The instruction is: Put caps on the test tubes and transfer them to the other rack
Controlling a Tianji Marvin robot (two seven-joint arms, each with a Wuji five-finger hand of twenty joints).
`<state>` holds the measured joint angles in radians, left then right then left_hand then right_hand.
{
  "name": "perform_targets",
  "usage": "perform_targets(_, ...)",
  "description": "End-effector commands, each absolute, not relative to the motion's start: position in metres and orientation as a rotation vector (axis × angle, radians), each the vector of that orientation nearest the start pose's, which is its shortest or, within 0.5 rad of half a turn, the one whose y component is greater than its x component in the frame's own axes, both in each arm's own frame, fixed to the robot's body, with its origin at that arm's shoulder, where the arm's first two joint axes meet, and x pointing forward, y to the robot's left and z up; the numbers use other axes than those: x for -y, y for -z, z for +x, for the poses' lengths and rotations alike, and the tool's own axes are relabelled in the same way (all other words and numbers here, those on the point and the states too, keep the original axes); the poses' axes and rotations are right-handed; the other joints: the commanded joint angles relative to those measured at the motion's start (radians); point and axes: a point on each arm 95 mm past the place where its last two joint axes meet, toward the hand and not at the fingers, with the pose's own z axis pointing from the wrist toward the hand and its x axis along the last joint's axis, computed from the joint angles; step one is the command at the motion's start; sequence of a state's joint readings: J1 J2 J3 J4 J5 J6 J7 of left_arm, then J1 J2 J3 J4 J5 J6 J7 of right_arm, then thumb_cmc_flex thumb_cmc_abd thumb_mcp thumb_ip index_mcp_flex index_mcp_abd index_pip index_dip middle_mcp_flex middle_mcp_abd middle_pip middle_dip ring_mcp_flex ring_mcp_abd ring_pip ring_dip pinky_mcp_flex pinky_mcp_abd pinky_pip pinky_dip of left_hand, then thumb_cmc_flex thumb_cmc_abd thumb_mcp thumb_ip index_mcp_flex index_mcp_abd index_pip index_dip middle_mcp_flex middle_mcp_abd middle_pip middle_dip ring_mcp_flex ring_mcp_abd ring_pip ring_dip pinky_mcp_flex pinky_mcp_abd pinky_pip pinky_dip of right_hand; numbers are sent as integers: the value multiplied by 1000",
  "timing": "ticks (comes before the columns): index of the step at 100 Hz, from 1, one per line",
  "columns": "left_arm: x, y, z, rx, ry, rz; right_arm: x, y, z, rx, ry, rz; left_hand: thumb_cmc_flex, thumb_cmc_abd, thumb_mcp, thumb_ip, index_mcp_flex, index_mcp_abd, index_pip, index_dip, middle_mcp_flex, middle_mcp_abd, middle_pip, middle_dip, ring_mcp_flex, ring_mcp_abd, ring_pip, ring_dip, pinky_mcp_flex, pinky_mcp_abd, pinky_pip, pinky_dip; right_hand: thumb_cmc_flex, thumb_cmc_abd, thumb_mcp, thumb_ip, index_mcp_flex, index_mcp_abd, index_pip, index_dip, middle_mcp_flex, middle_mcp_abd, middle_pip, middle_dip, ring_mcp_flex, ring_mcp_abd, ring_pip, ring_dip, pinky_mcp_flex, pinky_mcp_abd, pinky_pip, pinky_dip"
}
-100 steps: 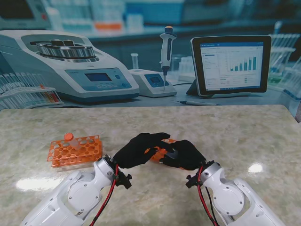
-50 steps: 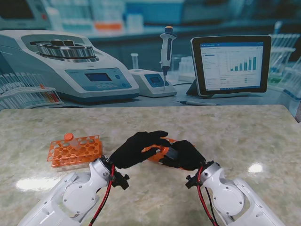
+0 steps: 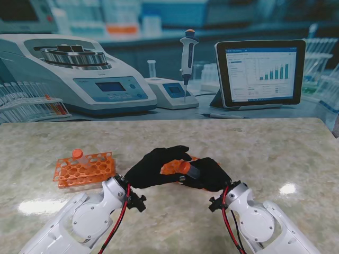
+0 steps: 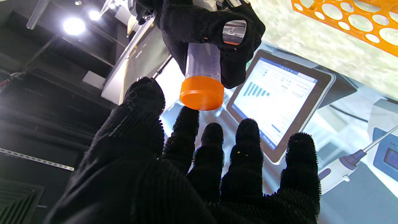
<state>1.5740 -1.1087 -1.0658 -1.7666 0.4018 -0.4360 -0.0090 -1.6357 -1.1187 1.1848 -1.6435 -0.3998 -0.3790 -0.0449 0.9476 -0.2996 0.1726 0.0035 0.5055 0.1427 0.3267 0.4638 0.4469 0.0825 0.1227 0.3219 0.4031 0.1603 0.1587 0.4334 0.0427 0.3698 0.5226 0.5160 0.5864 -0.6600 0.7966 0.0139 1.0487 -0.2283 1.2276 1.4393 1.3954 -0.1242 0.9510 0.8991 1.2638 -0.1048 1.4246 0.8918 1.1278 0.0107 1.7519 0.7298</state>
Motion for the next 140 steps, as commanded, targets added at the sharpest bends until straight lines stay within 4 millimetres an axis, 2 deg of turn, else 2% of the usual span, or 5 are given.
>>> perform_targets(1,104,268,350,-1465,2479,-1278,-46,316,361,1377,2453,-1642,-26,-28,42,-26,-38,13,46,33,-40,8,-6,18,-26,-33,-7,8,-3,-13,-27,-13,53,11,-11,-20,45,-48,49,32,45,20,-2,17,63,-188,170,34,64,-61,196,18)
perform_targets(53,111,278,361,-1469,2445,-1334,-45,316,362,1372,2452,-1645,-31,8,129,-36,-98,0,274,178,-50,24,-3,22,-9,-27,16,30,-1,-8,2,-12,53,10,-11,-20,45,-48,49,32,44,20,-3,17,63,-188,170,34,64,-61,196,18)
perform_targets(72,113,278,360,-1453,2466,-1349,-45,316,361,1372,2452,-1645,163,59,-79,-2,-77,-51,416,222,-22,19,2,25,12,-26,23,38,-1,-6,6,-15,53,10,-11,-20,45,-48,49,32,44,21,-3,17,63,-188,170,34,64,-61,196,18)
perform_targets(87,115,279,359,-1433,2479,-1345,-45,316,361,1373,2451,-1646,306,121,-84,2,-1,-88,489,185,16,6,13,28,43,-26,34,45,8,1,16,-13,52,11,-12,-20,45,-48,49,32,44,20,-3,17,63,-188,170,34,64,-61,196,18)
perform_targets(140,113,278,356,-1454,2487,-1270,-45,316,361,1375,2452,-1644,343,28,242,-36,138,-223,194,-10,38,-8,-3,-8,25,-24,12,22,8,7,22,-19,54,9,-12,-20,45,-48,49,32,45,21,-3,18,63,-188,170,34,64,-61,196,18)
